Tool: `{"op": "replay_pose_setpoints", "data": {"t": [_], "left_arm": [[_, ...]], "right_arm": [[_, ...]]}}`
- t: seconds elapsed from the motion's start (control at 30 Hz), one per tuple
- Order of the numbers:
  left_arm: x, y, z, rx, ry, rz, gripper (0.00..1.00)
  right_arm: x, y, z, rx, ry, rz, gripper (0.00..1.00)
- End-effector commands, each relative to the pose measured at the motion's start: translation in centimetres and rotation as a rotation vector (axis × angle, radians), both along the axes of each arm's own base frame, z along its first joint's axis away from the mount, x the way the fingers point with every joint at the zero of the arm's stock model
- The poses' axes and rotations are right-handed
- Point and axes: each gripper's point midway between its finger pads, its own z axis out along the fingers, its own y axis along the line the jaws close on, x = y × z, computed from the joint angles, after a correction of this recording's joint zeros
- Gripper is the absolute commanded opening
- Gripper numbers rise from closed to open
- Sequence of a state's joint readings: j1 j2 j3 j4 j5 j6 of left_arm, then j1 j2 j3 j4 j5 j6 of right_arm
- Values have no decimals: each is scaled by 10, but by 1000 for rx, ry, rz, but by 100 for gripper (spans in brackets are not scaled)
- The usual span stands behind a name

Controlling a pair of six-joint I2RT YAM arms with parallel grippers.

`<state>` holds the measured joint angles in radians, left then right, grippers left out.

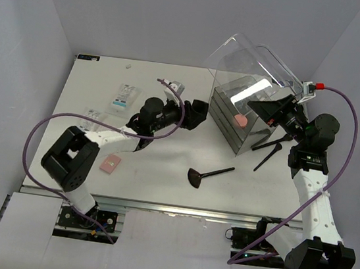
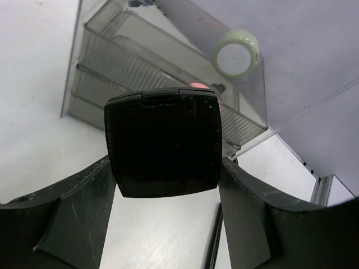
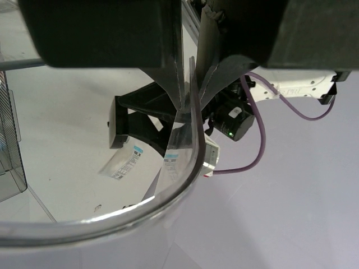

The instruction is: Organize the makeup

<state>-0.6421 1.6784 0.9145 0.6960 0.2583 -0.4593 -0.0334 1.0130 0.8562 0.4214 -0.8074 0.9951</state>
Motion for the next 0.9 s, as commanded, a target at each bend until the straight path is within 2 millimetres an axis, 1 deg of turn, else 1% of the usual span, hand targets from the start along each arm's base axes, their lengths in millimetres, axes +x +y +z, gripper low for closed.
{"op": "replay_pose_setpoints", "data": {"t": [0.0, 0.07, 0.1, 0.13, 0.23, 0.27, 0.37, 0.43, 0.5, 0.53, 0.57, 0.6, 0.67, 0.7, 0.77, 0.87], "left_arm": [[2, -40, 61, -146, -231, -50, 15], [7, -55, 59, -147, -256, -52, 16], [9, -62, 66, -158, -287, -50, 16], [10, -70, 61, -156, -293, -52, 16], [19, -86, 74, -191, -324, -39, 16], [20, -91, 69, -191, -316, -43, 16], [25, -106, 74, -199, -334, -40, 17], [28, -112, 80, -204, -346, -34, 17], [33, -116, 75, -197, -348, -25, 19], [34, -117, 77, -200, -350, -22, 19], [37, -119, 72, -194, -344, -19, 20], [40, -120, 72, -193, -343, -12, 23], [45, -123, 65, -184, -334, -2, 27], [46, -126, 58, -172, -323, -2, 29], [48, -129, 53, -164, -313, -2, 35], [49, -133, 40, -146, -293, -10, 45]], "right_arm": [[-24, 6, 45, 6, -157, 56, 16], [-24, 6, 45, 10, -156, 58, 16], [-24, 6, 46, 12, -158, 59, 16], [-24, 6, 46, 12, -157, 61, 16], [-25, 6, 47, 16, -159, 64, 16], [-26, 6, 48, 16, -159, 66, 16], [-27, 7, 48, 21, -157, 68, 16], [-27, 7, 49, 25, -158, 70, 16], [-28, 7, 50, 27, -162, 71, 16], [-28, 7, 50, 29, -161, 72, 16], [-28, 7, 50, 29, -160, 71, 16], [-28, 7, 50, 30, -160, 72, 16], [-29, 7, 50, 30, -162, 71, 16], [-29, 6, 49, 32, -158, 68, 16], [-29, 6, 50, 32, -160, 68, 16], [-30, 6, 48, 32, -159, 67, 16]]}}
